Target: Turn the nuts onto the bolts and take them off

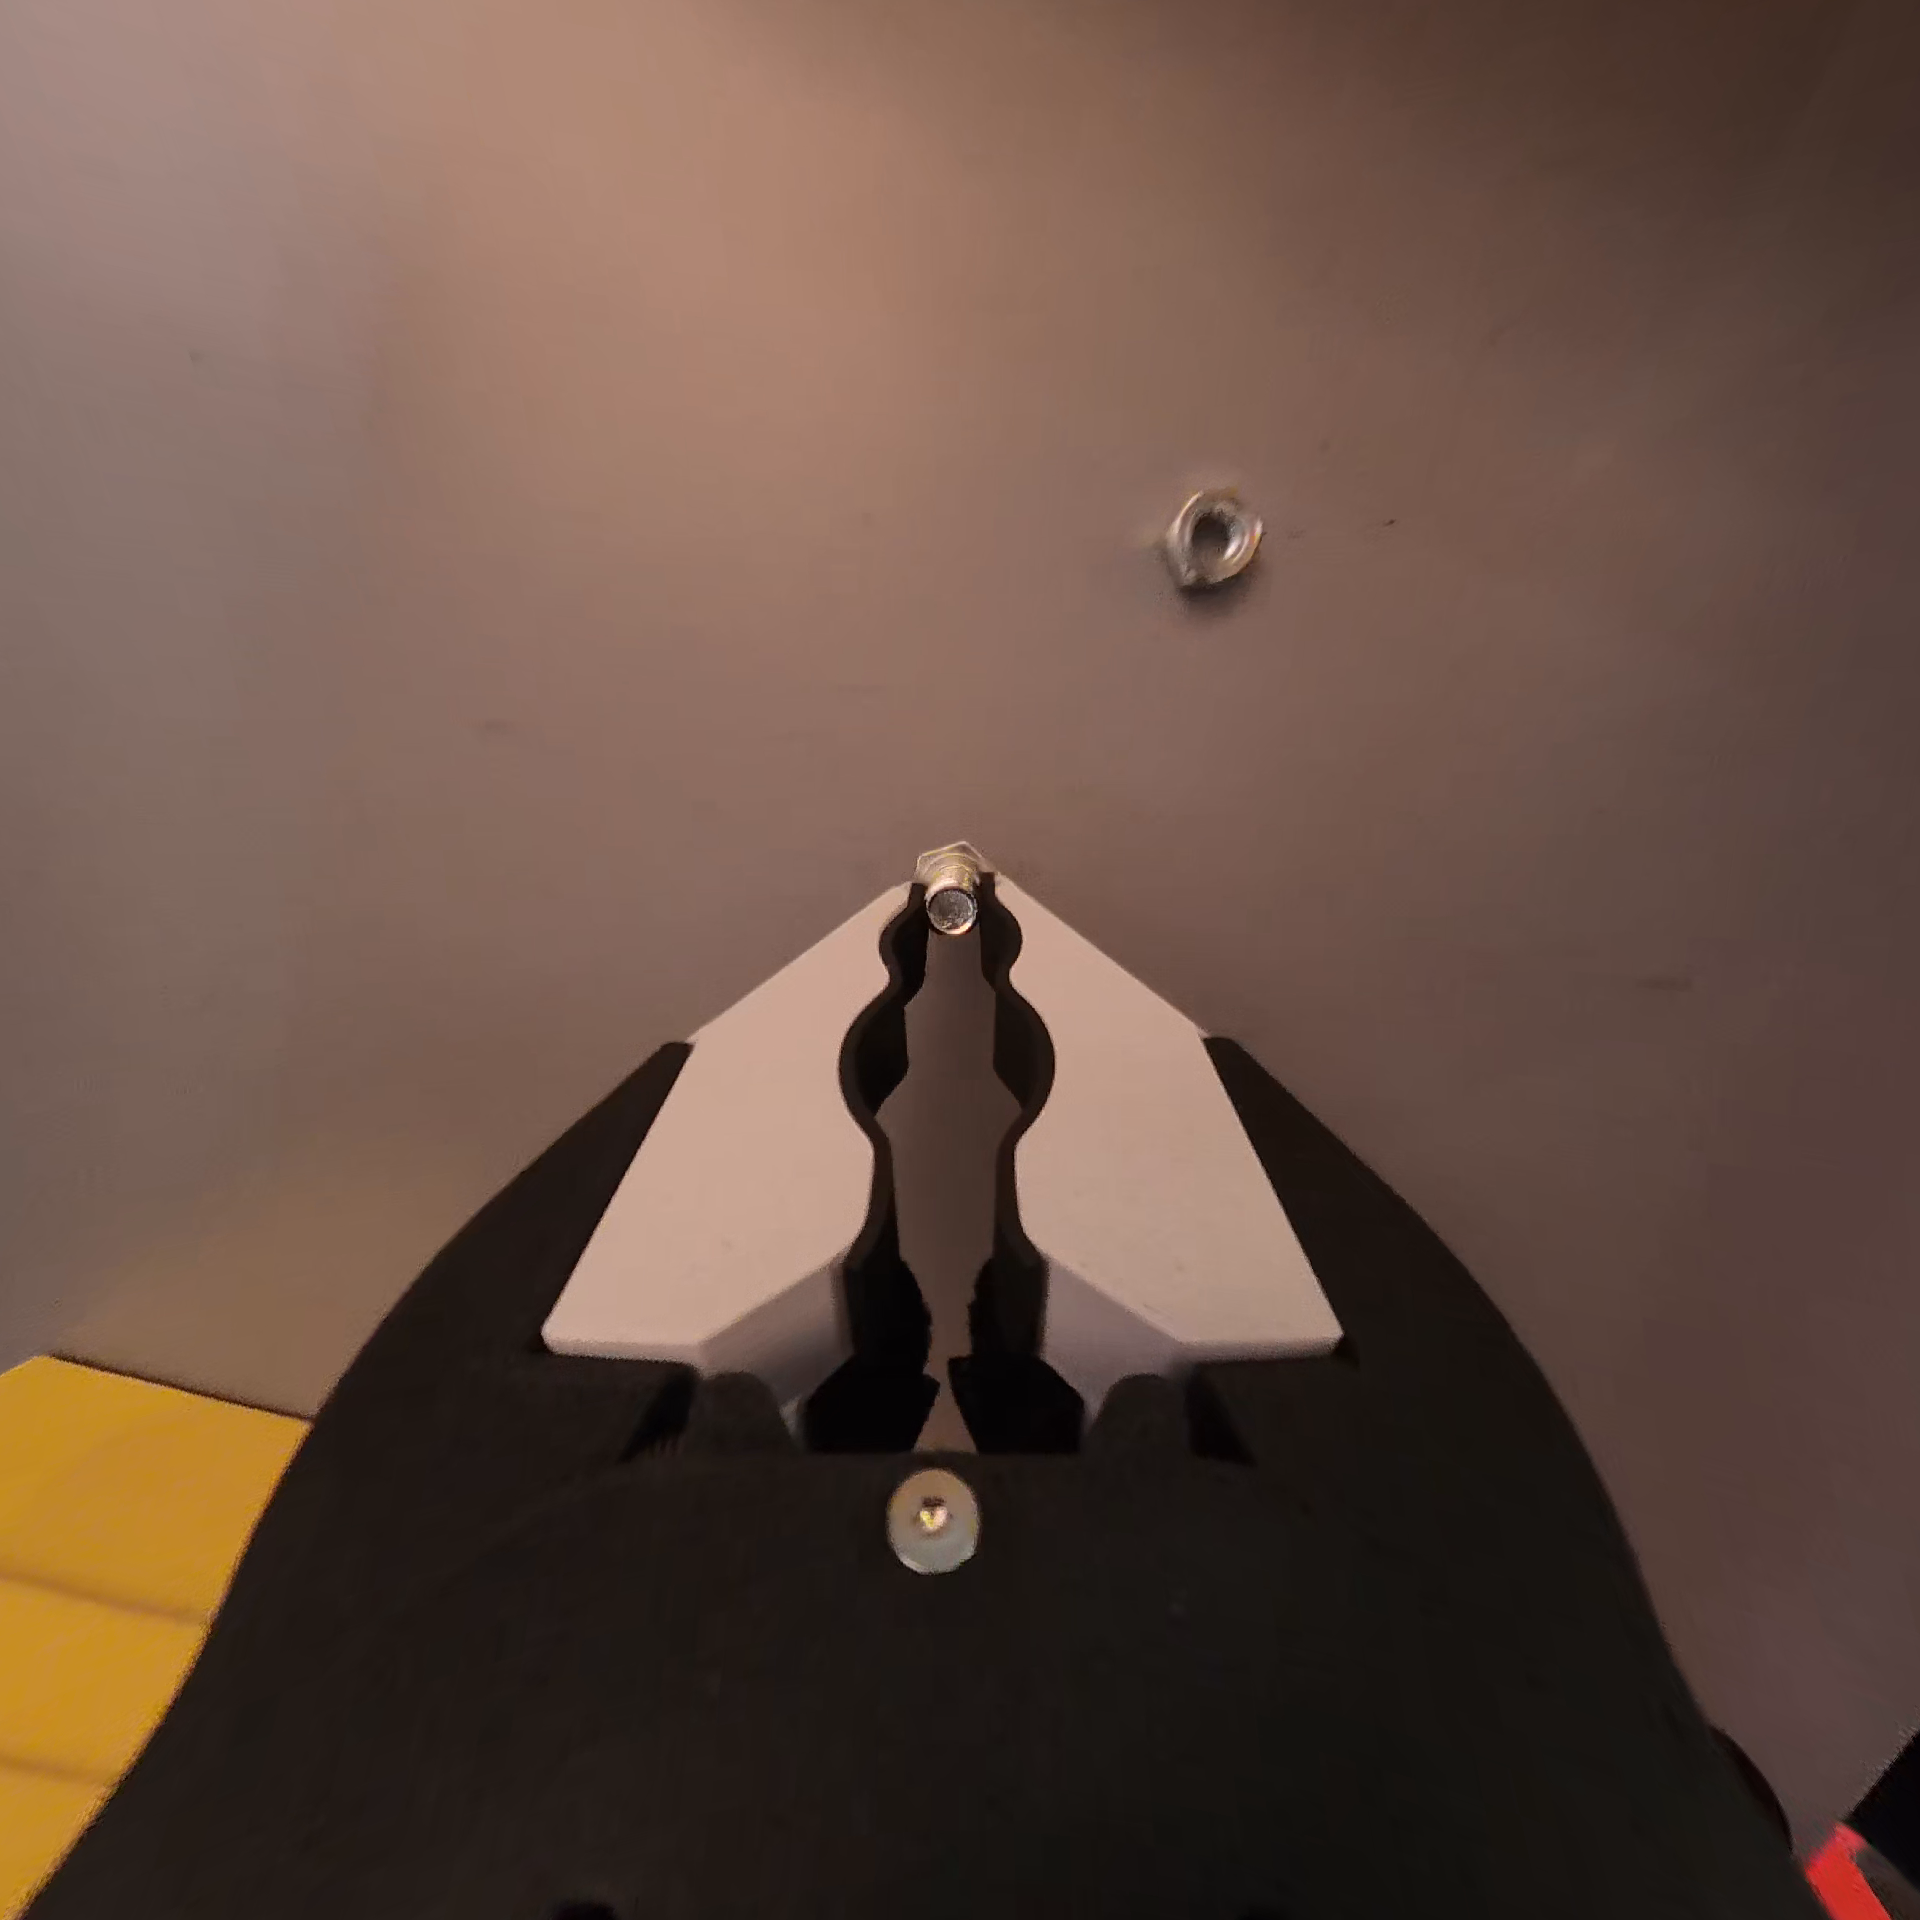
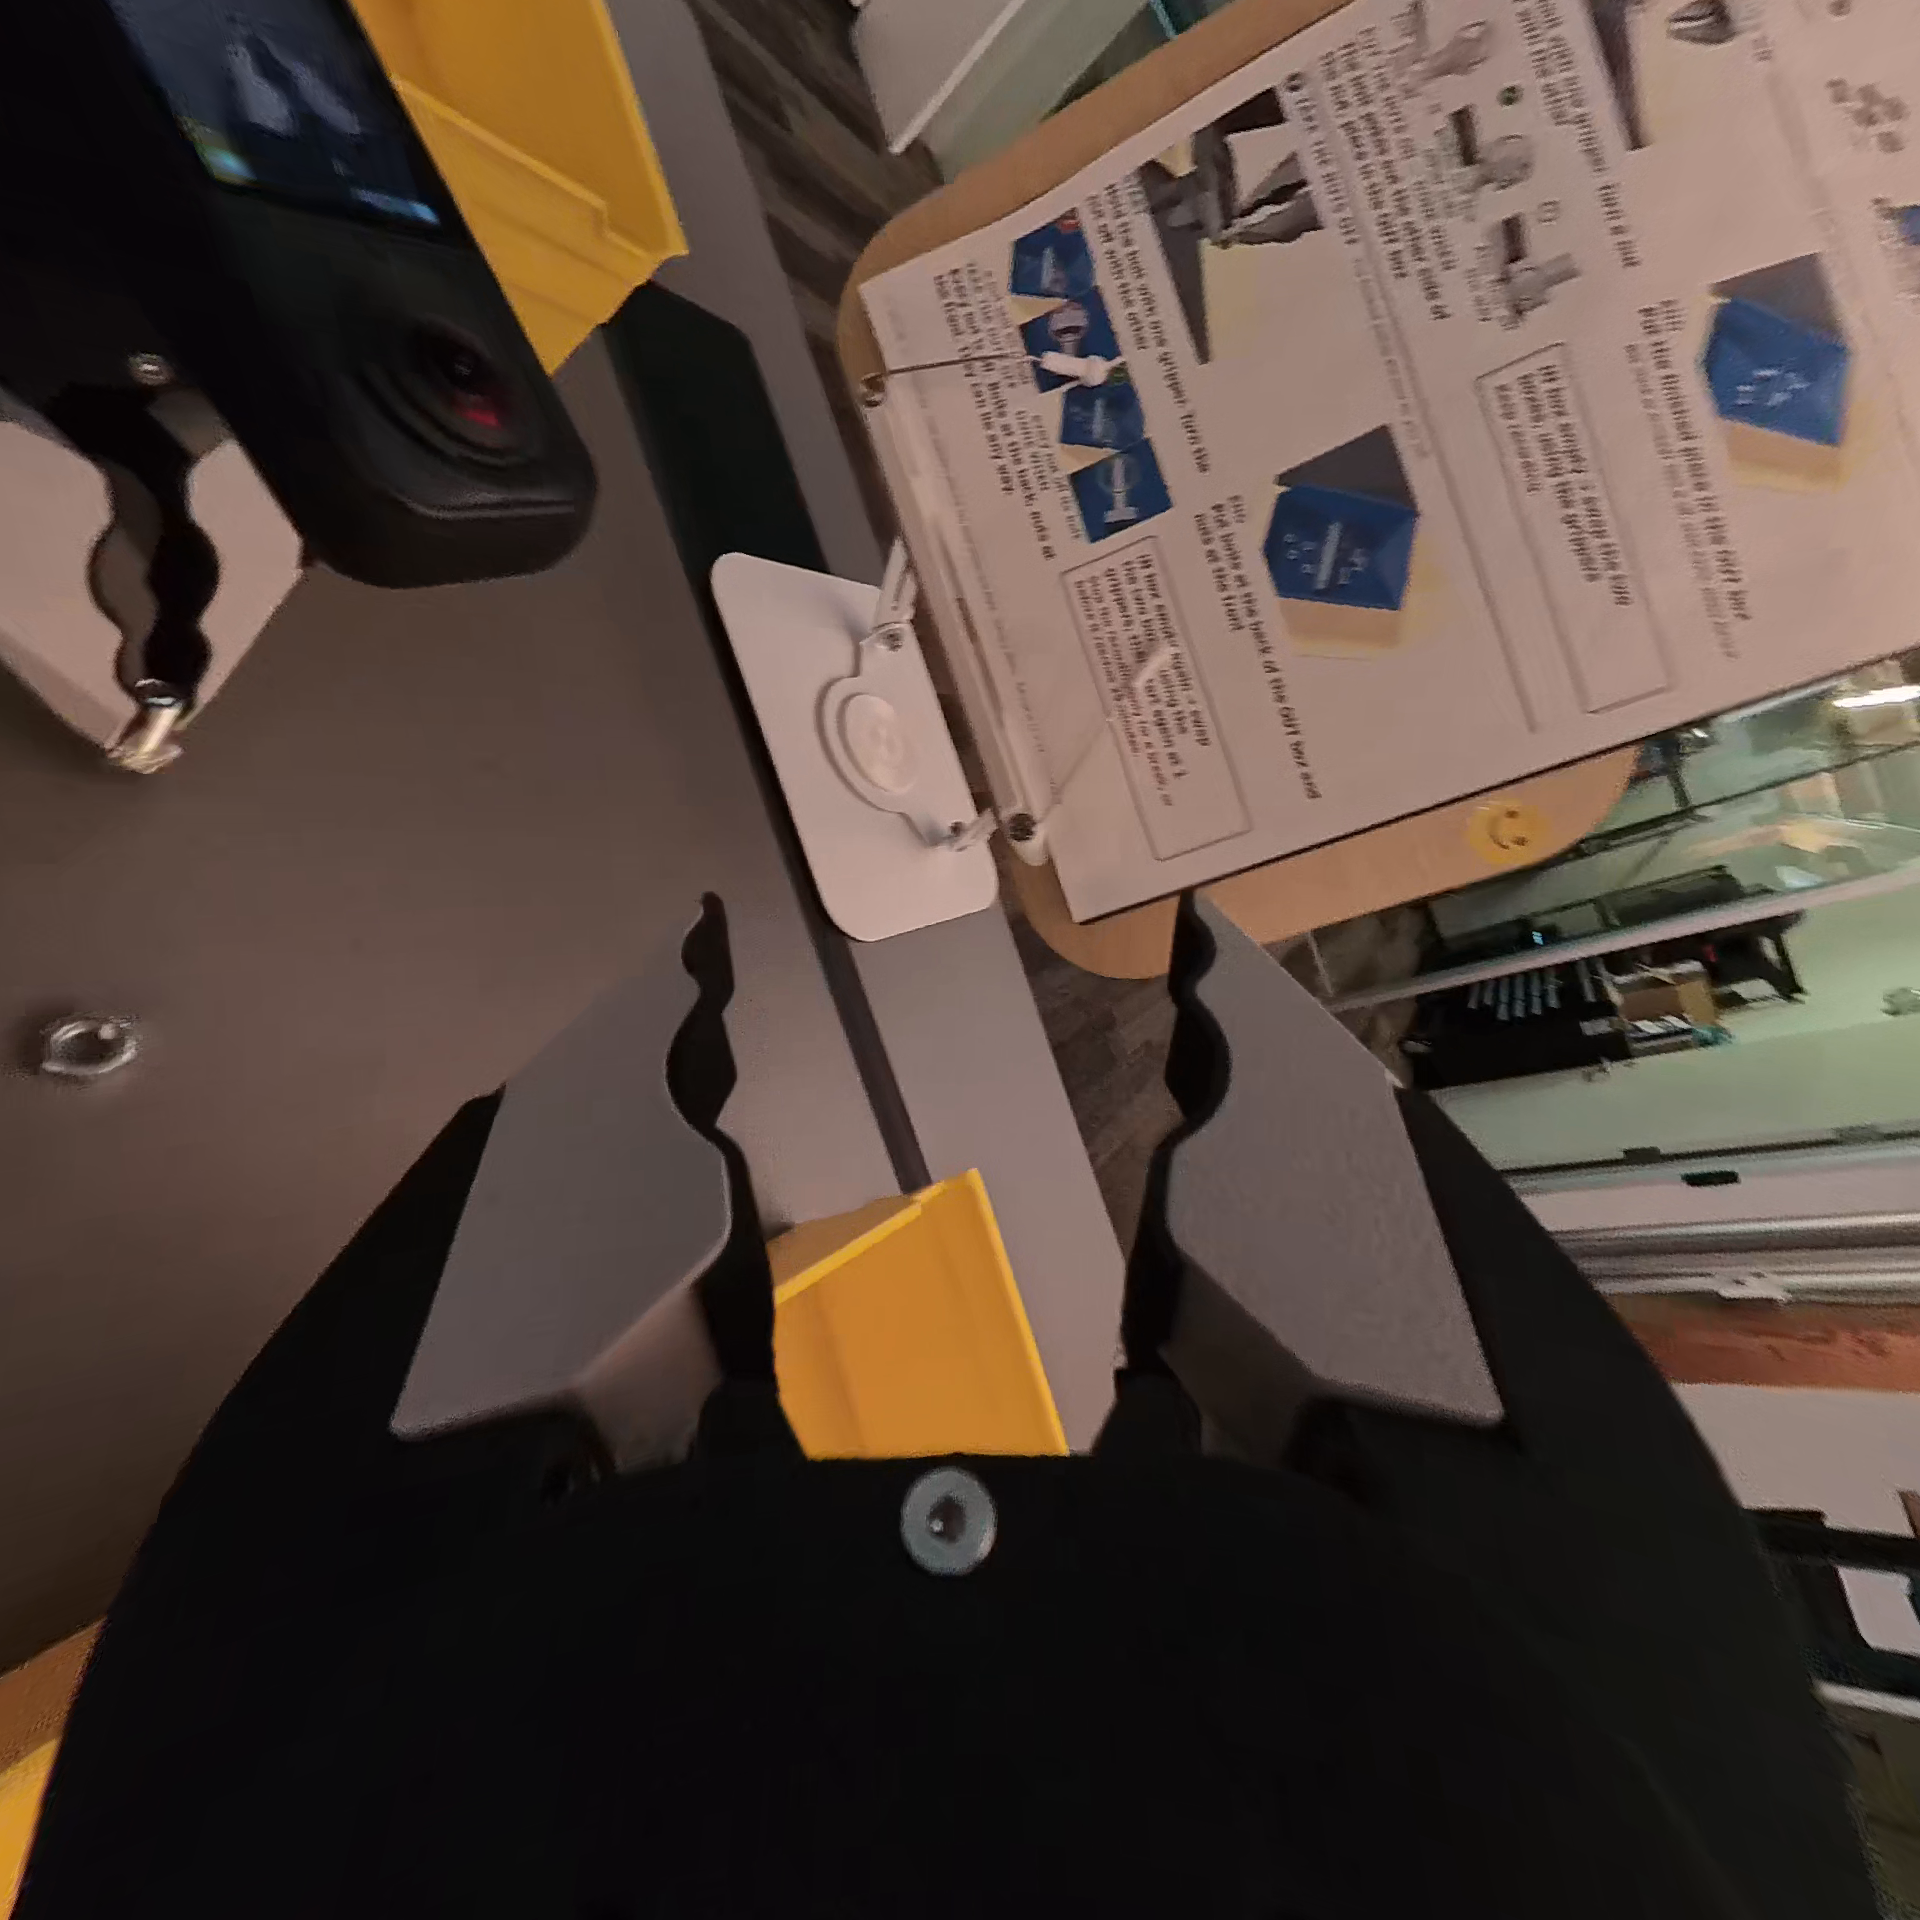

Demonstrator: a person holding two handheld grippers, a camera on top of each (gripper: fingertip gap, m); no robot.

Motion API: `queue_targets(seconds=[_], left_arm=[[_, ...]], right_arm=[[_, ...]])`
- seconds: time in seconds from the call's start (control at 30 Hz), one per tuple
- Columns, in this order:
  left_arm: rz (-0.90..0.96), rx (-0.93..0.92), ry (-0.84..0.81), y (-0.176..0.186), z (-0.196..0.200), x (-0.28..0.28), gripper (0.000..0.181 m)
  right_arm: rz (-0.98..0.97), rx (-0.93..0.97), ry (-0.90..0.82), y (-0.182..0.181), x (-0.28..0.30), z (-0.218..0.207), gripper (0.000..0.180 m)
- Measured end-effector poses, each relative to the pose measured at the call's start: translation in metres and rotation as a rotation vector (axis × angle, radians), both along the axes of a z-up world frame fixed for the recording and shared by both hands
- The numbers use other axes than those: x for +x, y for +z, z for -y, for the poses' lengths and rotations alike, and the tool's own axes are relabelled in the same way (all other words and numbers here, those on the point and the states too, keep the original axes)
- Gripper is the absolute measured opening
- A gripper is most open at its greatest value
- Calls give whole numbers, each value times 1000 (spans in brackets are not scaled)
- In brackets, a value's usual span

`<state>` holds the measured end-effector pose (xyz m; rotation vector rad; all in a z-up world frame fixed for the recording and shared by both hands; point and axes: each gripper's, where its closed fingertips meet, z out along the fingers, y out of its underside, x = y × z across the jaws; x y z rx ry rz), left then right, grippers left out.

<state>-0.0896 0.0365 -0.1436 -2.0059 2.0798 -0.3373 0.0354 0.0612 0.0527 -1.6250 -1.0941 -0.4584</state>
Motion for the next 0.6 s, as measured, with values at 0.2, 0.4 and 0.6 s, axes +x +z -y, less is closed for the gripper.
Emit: queue_targets(seconds=[0.2,0.4,0.6], left_arm=[[-50,7,-3,-11,-4,-7,8],[-47,-2,-13,-12,-4,-7,8],[-44,8,-15,-8,-4,-8,12]], right_arm=[[22,-83,51,-19,-12,2,84],[34,-117,61,-26,-15,3,83],[28,-160,99,-35,-26,6,83]])
